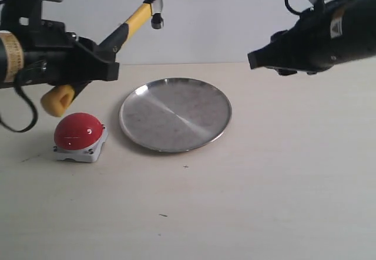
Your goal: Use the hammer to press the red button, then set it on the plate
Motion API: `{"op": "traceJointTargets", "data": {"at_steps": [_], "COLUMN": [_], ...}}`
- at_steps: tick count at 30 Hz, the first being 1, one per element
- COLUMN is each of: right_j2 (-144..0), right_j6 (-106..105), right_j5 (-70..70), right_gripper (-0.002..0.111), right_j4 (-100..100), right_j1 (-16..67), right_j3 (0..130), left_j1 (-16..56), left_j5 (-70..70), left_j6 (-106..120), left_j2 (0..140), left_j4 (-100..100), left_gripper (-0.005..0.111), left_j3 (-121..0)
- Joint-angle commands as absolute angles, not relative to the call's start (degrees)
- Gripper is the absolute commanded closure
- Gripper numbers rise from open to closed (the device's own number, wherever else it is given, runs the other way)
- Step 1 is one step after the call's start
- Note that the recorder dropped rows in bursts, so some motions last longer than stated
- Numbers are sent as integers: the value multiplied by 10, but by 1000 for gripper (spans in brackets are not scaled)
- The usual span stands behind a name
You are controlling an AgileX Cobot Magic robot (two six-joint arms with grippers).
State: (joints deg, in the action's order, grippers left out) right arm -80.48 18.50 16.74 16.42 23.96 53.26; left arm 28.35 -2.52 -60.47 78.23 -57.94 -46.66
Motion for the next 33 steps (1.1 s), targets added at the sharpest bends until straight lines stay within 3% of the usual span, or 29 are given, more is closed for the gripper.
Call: {"op": "traceJointTargets", "data": {"at_steps": [1,4,19,27,33], "right_j2": [-740,-694,-452,-374,-365], "right_j6": [181,172,183,183,183], "right_j5": [18,-43,-207,-203,-198], "right_gripper": [93,108,108,108,108], "right_j4": [170,170,164,164,164], "right_j1": [240,240,240,240,240], "right_j3": [423,359,90,61,61], "left_j1": [283,283,251,251,251], "left_j5": [-12,-4,42,21,90], "left_j6": [-601,-602,-615,-634,-631], "left_j2": [688,640,579,558,471], "left_j4": [-578,-578,-547,-547,-553], "left_gripper": [107,107,107,107,107], "left_j3": [-403,-362,-246,-200,-248]}}
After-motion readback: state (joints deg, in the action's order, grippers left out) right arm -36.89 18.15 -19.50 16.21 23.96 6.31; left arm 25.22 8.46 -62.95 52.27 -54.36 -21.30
